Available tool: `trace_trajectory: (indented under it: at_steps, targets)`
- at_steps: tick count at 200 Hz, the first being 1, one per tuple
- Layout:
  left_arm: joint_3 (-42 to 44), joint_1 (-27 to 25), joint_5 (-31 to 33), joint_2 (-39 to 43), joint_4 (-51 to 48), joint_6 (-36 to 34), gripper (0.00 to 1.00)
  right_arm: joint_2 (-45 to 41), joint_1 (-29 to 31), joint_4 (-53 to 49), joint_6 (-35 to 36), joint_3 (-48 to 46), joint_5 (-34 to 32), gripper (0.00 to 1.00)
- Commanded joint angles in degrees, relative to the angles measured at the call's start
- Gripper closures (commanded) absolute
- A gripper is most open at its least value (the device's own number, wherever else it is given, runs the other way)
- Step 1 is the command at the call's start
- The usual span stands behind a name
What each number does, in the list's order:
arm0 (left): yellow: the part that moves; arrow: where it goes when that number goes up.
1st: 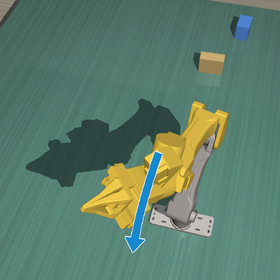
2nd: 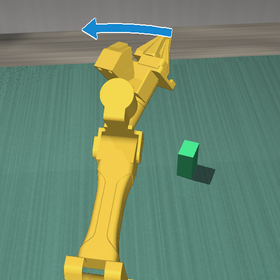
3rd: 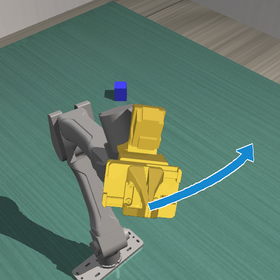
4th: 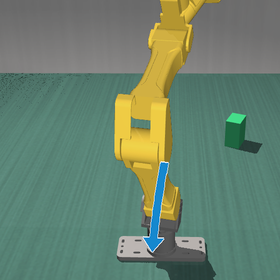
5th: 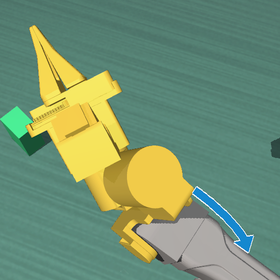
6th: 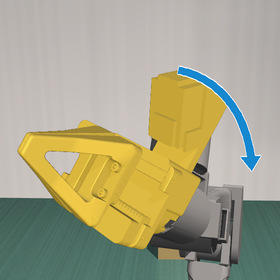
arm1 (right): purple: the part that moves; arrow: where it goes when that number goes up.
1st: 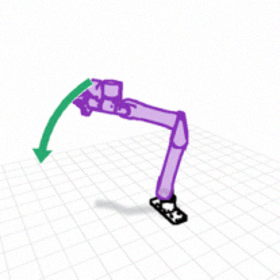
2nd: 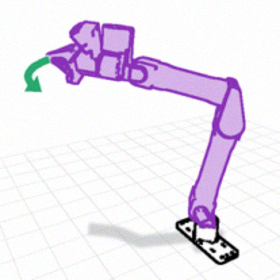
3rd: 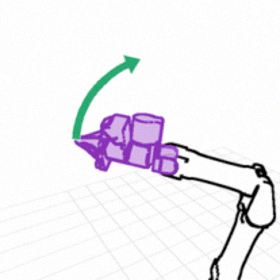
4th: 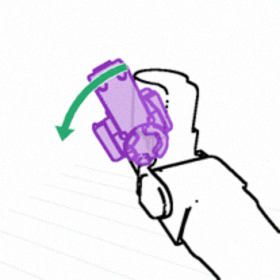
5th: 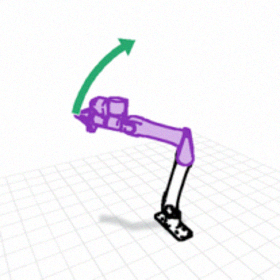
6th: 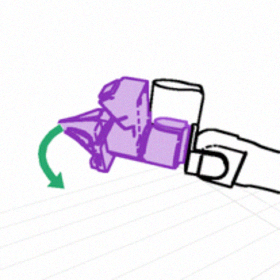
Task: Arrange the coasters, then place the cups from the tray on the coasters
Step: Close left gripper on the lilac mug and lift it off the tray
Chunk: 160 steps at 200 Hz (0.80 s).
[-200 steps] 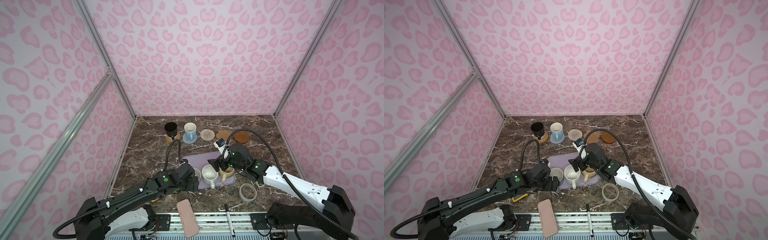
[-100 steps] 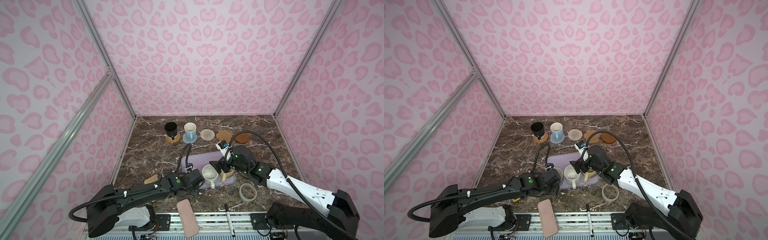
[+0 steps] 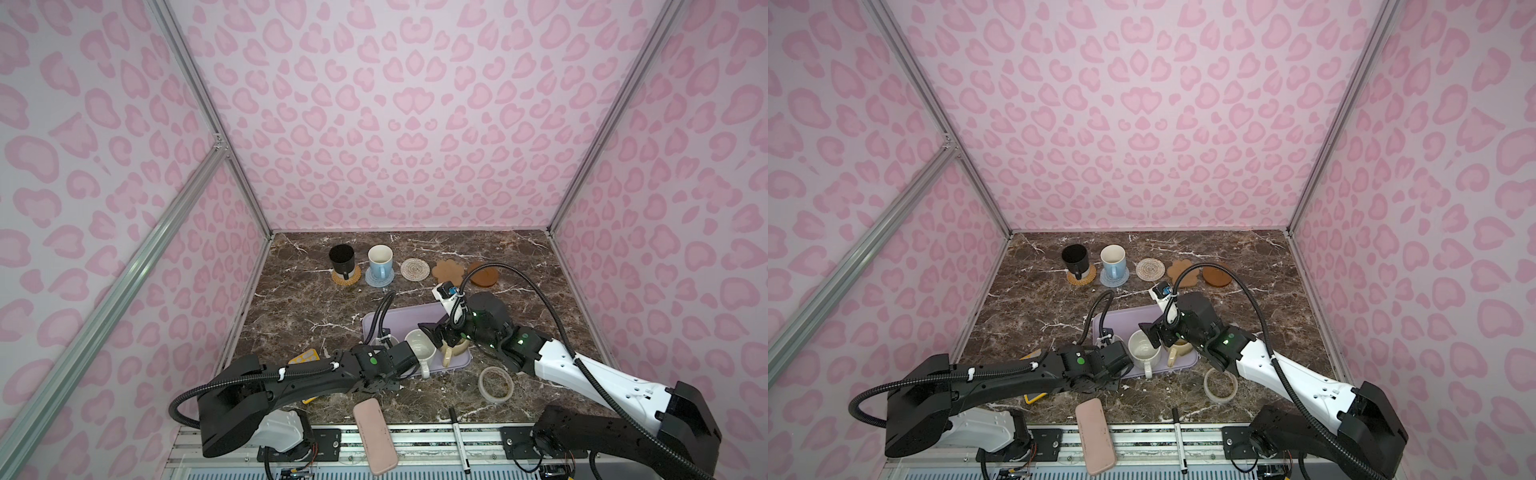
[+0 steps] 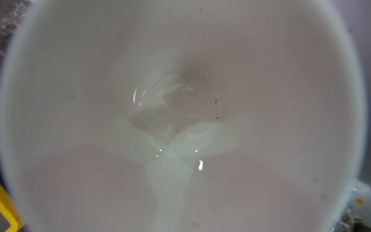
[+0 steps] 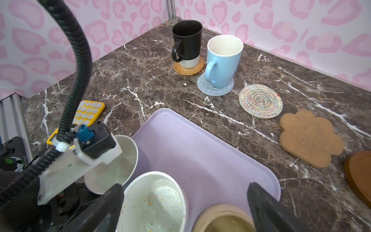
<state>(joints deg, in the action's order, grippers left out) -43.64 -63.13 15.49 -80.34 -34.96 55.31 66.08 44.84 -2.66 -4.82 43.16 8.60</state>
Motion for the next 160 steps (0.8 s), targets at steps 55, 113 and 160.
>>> trace_trajectory:
  at_steps: [55,113,160]
  targets:
    - [0.24,-0.03,1.69,-0.72,1.49,1.44,0.93,0.00,-0.10,1.96,-0.10,-0.69,-0.35,0.02]
    - [-1.28,-0.03,4.33,1.26,-1.72,1.58,0.98,-0.51,-0.13,2.03,-0.15,-1.02,-0.21,0.03]
    - [-3.38,0.85,6.35,5.17,-5.87,-0.51,0.98,-0.78,-0.10,2.47,-0.40,-0.90,-0.49,0.03]
